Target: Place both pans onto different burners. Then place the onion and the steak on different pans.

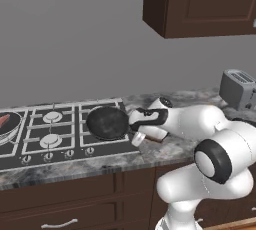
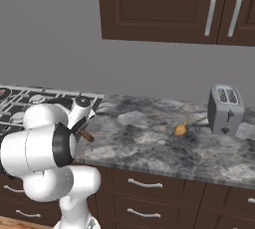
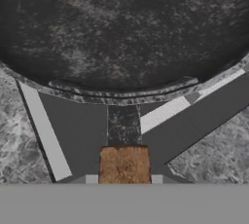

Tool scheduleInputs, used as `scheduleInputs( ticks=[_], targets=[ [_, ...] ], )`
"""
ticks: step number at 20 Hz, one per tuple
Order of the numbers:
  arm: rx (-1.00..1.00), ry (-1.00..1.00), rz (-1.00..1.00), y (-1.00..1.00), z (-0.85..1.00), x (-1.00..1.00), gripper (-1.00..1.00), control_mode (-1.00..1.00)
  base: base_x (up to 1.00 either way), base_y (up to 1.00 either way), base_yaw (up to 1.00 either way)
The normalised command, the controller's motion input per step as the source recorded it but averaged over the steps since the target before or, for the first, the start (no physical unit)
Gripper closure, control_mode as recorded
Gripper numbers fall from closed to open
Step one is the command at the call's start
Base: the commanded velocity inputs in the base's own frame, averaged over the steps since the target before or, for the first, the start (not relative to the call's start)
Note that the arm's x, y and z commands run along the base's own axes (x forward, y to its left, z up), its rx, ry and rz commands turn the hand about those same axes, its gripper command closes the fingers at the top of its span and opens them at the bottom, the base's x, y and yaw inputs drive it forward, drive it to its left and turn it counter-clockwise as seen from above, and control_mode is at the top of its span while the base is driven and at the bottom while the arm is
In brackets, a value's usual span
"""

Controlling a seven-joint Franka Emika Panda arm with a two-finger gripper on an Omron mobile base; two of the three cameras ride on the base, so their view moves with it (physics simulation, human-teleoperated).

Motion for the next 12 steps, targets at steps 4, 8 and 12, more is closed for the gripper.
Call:
scheduleInputs(
  ticks=[4, 8, 12],
  targets=[
    [0.00, 0.06, 0.00, 0.00, 0.00, 0.51, 1.00, -1.00, 0.00, 0.00, 0.00],
    [0.00, 0.05, 0.02, 0.09, 0.00, 0.37, 1.00, -1.00, 0.00, 0.00, 0.00],
    [0.01, 0.07, 0.14, 0.24, -0.04, 0.11, 1.00, -1.00, 0.00, 0.00, 0.00]
  ],
)
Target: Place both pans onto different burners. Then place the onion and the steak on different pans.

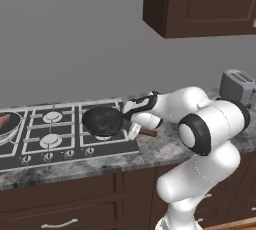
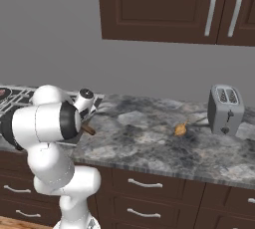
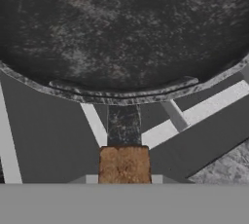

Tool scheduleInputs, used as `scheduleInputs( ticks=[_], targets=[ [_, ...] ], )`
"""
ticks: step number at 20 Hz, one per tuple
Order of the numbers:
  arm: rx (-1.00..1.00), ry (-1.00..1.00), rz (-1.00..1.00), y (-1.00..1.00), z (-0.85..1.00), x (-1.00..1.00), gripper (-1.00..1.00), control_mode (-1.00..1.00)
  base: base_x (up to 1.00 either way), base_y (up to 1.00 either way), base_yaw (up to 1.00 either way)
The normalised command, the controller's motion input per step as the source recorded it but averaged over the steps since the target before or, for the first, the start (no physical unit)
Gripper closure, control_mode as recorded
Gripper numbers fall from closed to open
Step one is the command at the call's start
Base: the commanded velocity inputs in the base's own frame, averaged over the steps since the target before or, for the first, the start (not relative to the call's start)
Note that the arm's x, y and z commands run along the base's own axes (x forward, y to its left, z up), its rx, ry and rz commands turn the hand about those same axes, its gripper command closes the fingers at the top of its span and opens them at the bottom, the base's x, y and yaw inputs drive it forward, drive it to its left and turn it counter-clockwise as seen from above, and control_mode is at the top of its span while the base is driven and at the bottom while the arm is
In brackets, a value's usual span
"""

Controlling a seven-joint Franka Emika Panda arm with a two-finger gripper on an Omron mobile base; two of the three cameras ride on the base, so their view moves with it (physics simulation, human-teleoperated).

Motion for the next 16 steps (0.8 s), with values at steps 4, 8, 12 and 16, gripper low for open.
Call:
scheduleInputs(
  ticks=[4, 8, 12, 16],
  targets=[
    [0.00, 0.08, 0.19, 0.24, -0.13, 0.00, 1.00, -1.00, 0.00, 0.00, 0.00],
    [0.00, 0.10, 0.05, 0.08, -0.28, 0.00, 1.00, -1.00, 0.00, 0.00, 0.00],
    [0.00, 0.08, -0.02, 0.00, -0.22, 0.00, 1.00, -1.00, 0.00, 0.00, 0.00],
    [0.00, 0.05, -0.07, -0.03, -0.06, 0.05, 1.00, -1.00, 0.00, 0.00, 0.00]
  ],
)
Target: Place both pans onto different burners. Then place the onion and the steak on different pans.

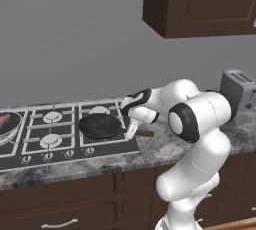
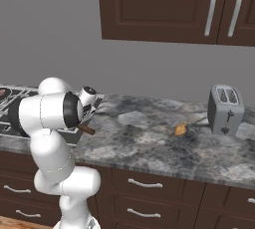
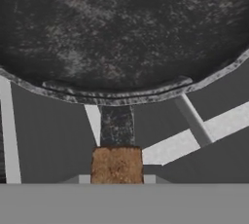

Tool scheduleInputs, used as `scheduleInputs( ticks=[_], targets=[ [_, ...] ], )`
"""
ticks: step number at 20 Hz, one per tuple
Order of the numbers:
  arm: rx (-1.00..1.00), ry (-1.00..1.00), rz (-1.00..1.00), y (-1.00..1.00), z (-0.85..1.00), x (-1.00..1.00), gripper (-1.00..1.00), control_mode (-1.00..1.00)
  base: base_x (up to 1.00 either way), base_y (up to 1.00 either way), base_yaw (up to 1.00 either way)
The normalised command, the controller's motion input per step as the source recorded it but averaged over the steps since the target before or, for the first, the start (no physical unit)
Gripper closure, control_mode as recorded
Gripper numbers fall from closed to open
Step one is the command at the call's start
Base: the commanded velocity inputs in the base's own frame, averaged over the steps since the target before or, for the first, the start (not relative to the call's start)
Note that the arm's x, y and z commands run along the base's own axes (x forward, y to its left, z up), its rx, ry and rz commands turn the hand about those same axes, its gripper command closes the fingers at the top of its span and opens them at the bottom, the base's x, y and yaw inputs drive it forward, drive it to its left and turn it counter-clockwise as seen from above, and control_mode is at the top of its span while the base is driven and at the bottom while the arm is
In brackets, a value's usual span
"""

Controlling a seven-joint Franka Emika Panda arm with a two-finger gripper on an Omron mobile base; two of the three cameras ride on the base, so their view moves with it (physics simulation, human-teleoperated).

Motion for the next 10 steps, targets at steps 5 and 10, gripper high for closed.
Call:
scheduleInputs(
  ticks=[5, 10],
  targets=[
    [0.00, 0.04, -0.05, -0.14, -0.04, 0.01, 1.00, -1.00, 0.00, 0.00, 0.00],
    [0.00, 0.04, 0.02, -0.02, -0.06, -0.06, 1.00, -1.00, 0.00, 0.00, 0.00]
  ],
)
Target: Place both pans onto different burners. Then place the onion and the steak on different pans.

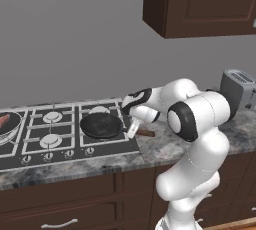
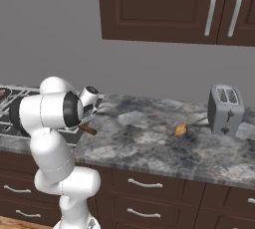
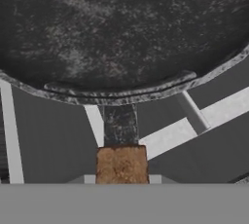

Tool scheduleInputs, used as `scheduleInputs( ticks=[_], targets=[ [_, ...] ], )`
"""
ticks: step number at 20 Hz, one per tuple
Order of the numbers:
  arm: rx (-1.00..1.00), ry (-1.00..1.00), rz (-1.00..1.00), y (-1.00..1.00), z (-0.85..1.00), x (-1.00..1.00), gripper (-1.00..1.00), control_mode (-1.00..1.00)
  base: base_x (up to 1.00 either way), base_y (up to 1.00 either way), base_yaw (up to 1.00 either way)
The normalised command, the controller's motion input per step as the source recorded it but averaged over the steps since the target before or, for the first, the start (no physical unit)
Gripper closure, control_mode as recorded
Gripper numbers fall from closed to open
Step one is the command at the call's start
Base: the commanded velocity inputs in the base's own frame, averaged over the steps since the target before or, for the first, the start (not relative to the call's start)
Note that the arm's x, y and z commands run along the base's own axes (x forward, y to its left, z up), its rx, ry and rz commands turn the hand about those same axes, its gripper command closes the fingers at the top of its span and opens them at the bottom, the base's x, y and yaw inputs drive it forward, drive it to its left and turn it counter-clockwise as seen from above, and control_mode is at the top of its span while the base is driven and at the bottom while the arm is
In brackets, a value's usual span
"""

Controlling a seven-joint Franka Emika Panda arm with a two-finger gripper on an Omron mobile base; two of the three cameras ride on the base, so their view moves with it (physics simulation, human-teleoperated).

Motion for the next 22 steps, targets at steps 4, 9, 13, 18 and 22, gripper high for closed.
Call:
scheduleInputs(
  ticks=[4, 9, 13, 18, 22],
  targets=[
    [0.00, 0.00, 0.00, -0.02, 0.00, -0.16, 1.00, -1.00, 0.00, 0.00, 0.00],
    [-0.01, 0.00, 0.00, -0.01, 0.06, -0.18, -1.00, -1.00, 0.00, 0.00, 0.00],
    [-0.01, 0.00, 0.00, 0.00, 0.19, -0.05, -1.00, -1.00, 0.00, 0.00, 0.00],
    [0.00, 0.00, 0.00, 0.00, 0.41, 0.00, -1.00, -1.00, 0.00, 0.00, 0.00],
    [-0.07, 0.00, -0.02, 0.00, 0.50, 0.00, -1.00, -1.00, 0.00, 0.00, 0.00]
  ],
)
